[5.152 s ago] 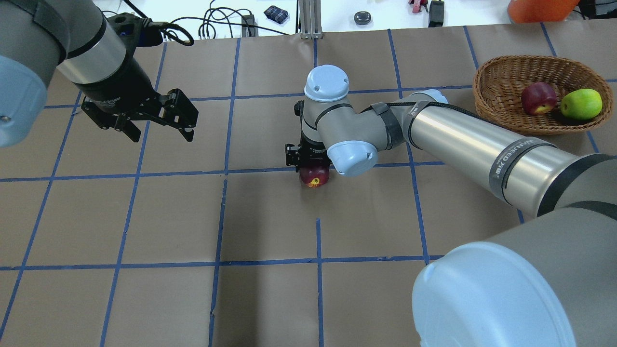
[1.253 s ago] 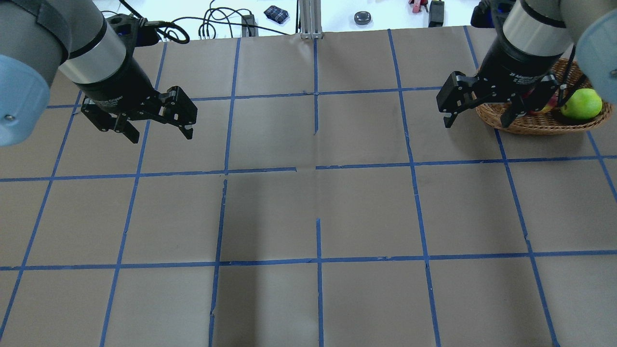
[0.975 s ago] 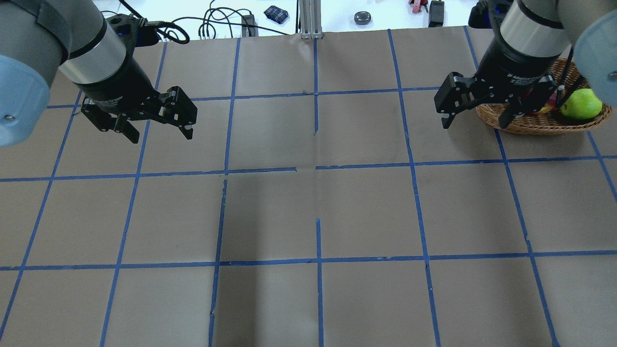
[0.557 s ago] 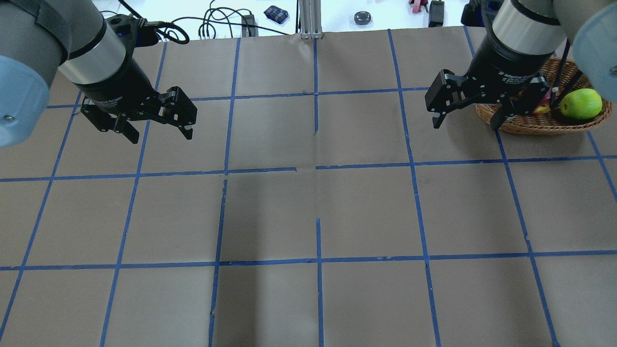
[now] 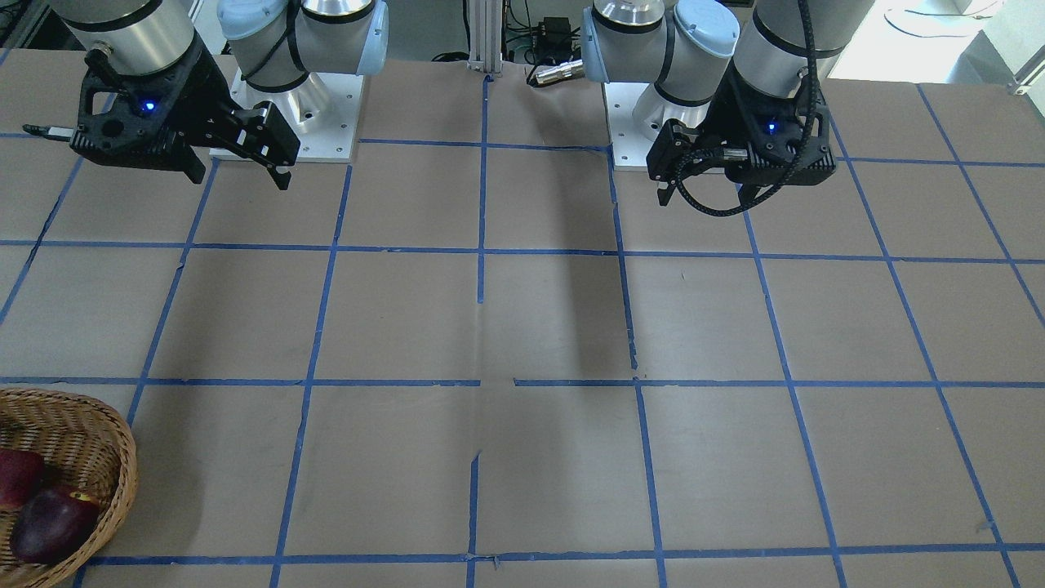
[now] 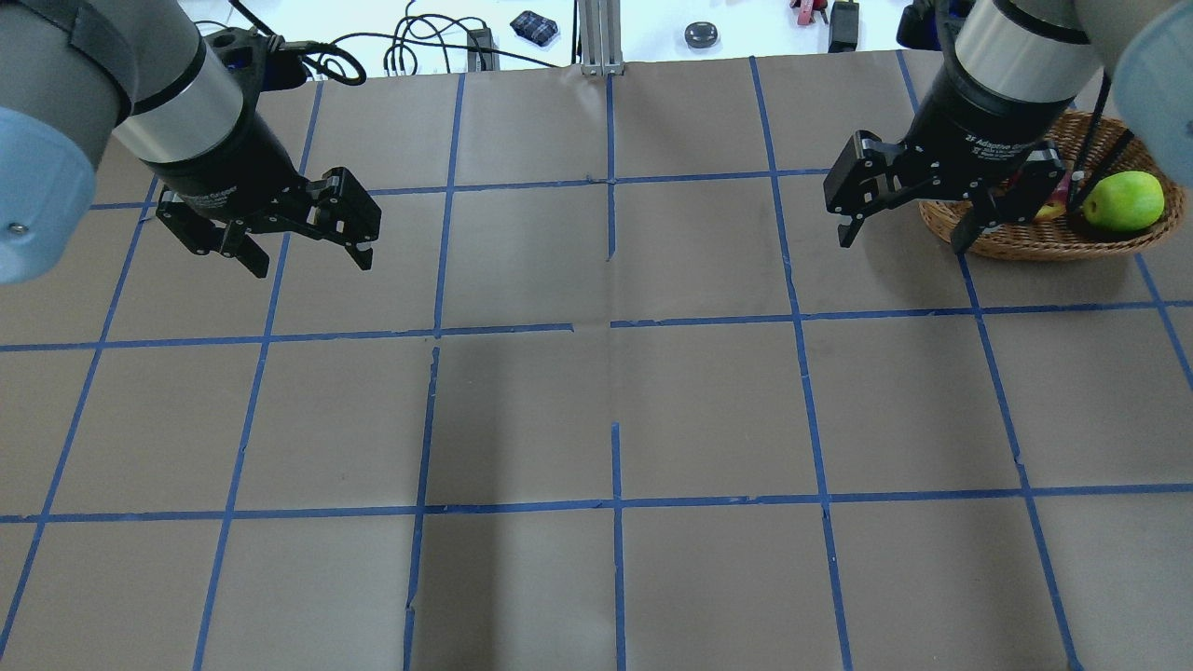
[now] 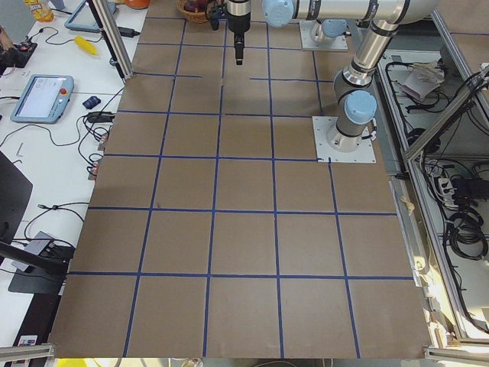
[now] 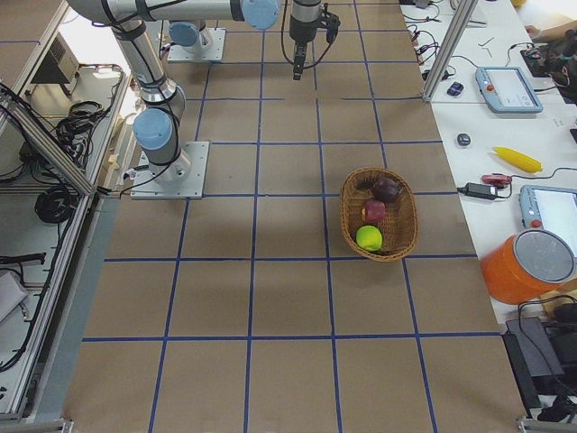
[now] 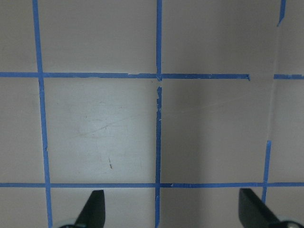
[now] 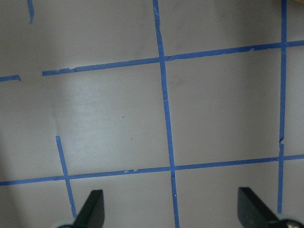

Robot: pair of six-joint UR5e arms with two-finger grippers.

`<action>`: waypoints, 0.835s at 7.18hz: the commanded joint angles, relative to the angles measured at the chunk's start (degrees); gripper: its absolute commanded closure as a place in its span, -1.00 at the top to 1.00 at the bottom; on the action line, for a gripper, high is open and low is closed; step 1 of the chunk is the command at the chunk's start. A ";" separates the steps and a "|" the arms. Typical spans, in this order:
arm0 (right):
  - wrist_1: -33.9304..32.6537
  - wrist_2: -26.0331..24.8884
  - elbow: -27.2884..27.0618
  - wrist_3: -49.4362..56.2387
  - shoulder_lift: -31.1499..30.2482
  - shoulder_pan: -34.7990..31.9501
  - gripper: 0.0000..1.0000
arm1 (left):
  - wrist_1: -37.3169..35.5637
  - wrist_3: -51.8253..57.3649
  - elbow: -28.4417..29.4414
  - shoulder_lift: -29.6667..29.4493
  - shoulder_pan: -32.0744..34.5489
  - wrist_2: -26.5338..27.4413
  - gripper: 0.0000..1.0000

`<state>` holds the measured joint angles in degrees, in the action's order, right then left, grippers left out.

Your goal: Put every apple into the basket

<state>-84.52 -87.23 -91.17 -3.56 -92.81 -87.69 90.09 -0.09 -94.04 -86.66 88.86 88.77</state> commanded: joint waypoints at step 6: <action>-0.12 -1.89 0.82 -0.13 0.00 0.24 1.00 | 0.00 0.00 0.00 0.00 0.09 0.00 1.00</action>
